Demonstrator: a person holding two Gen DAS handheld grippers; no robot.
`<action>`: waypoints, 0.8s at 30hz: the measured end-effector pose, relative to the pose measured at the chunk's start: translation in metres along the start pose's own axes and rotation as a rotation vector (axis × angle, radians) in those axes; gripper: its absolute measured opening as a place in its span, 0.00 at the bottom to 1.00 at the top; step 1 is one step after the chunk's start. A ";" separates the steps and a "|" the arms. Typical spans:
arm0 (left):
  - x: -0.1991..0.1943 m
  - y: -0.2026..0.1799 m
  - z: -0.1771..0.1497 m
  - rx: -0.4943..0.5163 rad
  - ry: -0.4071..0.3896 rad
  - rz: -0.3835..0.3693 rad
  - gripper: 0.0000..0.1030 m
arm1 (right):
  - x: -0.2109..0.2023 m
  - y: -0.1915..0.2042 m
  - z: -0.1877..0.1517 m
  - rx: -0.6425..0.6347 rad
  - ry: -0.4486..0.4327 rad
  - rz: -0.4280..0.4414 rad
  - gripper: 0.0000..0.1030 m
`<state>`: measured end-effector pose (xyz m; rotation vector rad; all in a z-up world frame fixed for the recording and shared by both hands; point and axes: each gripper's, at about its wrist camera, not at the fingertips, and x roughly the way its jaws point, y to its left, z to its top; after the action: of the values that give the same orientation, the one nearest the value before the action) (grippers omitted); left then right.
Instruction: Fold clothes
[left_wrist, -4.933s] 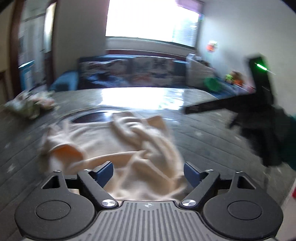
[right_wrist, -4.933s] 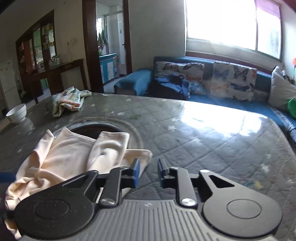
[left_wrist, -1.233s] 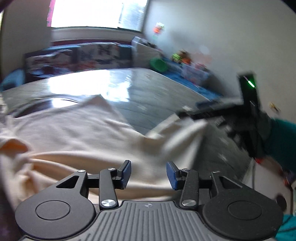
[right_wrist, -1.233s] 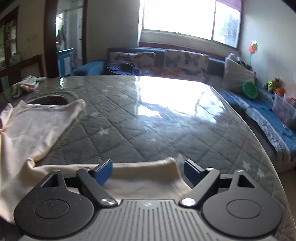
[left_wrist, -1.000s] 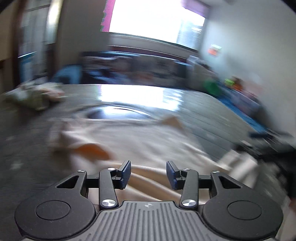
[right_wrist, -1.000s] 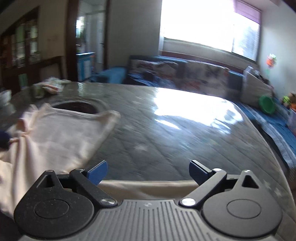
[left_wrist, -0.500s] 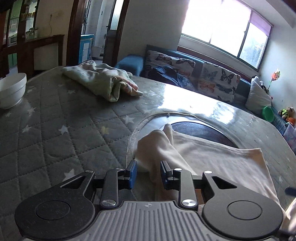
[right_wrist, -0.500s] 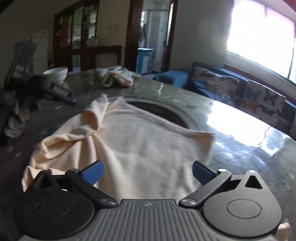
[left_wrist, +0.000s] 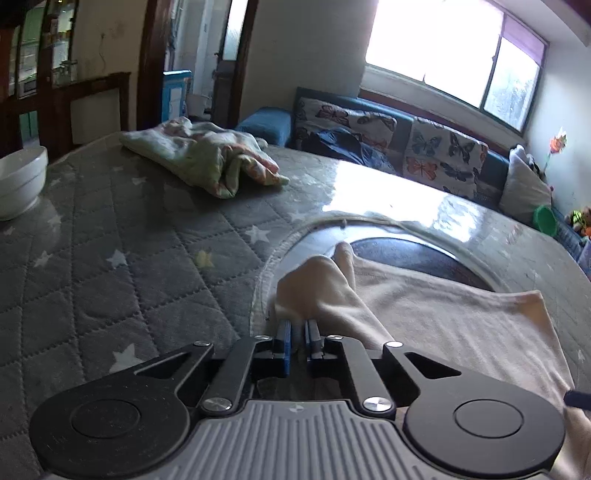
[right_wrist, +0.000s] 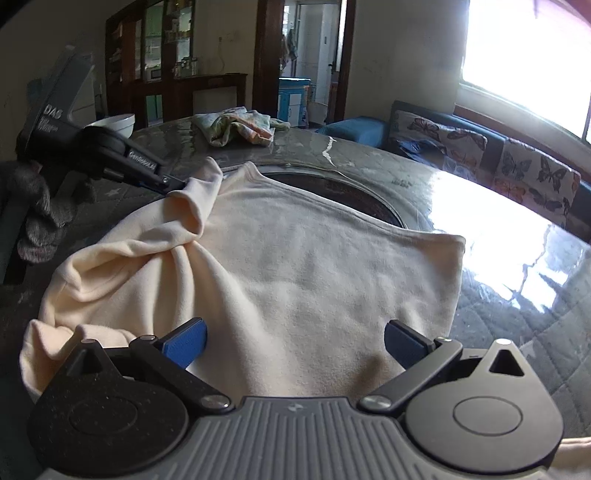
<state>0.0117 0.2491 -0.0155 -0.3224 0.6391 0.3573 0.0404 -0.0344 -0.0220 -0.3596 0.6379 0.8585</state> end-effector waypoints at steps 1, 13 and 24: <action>-0.005 0.002 0.001 -0.008 -0.011 0.003 0.07 | 0.001 -0.001 -0.001 0.009 0.001 0.004 1.00; -0.082 0.049 0.010 -0.035 -0.183 0.127 0.07 | 0.005 -0.004 -0.003 0.034 -0.010 0.020 1.00; -0.091 0.121 -0.001 -0.022 -0.149 0.327 0.07 | 0.006 -0.003 -0.003 0.033 -0.008 0.018 1.00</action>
<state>-0.1072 0.3361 0.0186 -0.2089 0.5409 0.6953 0.0443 -0.0345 -0.0281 -0.3212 0.6478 0.8657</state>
